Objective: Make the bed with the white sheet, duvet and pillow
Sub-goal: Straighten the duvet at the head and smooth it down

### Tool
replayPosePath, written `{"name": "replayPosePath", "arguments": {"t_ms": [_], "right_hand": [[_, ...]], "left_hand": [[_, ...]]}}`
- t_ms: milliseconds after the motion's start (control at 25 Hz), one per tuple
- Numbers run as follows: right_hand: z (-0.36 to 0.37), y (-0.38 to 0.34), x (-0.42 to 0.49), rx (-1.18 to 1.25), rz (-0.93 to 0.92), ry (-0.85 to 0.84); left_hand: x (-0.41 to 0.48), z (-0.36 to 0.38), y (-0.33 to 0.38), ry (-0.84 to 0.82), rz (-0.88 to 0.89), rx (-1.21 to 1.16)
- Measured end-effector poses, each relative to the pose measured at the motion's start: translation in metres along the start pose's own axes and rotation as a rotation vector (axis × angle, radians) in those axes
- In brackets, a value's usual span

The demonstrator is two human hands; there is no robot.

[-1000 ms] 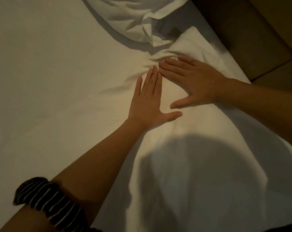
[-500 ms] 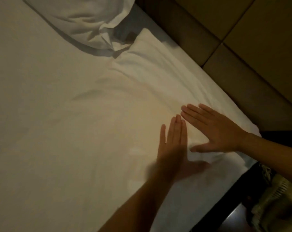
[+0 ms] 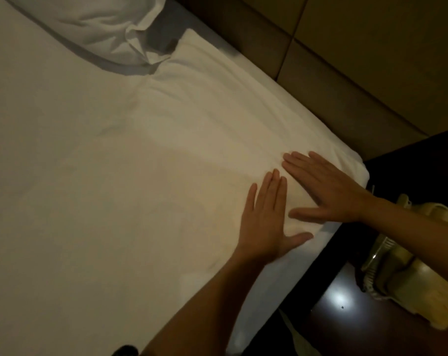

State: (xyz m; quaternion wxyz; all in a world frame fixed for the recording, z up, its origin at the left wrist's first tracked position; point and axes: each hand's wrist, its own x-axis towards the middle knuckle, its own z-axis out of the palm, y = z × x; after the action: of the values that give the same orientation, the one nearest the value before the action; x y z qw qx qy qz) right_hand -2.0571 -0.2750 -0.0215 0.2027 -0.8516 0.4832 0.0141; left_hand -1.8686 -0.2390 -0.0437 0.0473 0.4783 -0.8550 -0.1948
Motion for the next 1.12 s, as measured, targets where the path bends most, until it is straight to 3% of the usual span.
{"name": "replayPosePath", "arguments": {"t_ms": [160, 320, 440, 600, 760, 1120], "right_hand": [[-0.010, -0.046, 0.017, 0.121, 0.088, 0.036], [-0.031, -0.127, 0.022, 0.204, 0.191, -0.011], [-0.066, -0.198, 0.023, 0.152, 0.166, -0.075], [-0.126, -0.286, 0.045, 0.062, 0.025, -0.158], [-0.162, -0.357, 0.075, 0.019, -0.167, -0.226], [-0.149, -0.556, 0.061, -0.199, -0.690, -0.356]], "left_hand": [[-0.026, -0.039, -0.049, -0.041, -0.118, 0.064], [-0.081, -0.111, -0.082, -0.222, -0.297, 0.139], [-0.134, -0.182, -0.079, -0.186, -0.385, 0.120], [-0.205, -0.261, -0.082, -0.158, -0.530, 0.181], [-0.279, -0.304, -0.088, -0.105, -0.796, 0.159], [-0.496, -0.357, -0.060, 0.162, -1.282, -0.011]]}}
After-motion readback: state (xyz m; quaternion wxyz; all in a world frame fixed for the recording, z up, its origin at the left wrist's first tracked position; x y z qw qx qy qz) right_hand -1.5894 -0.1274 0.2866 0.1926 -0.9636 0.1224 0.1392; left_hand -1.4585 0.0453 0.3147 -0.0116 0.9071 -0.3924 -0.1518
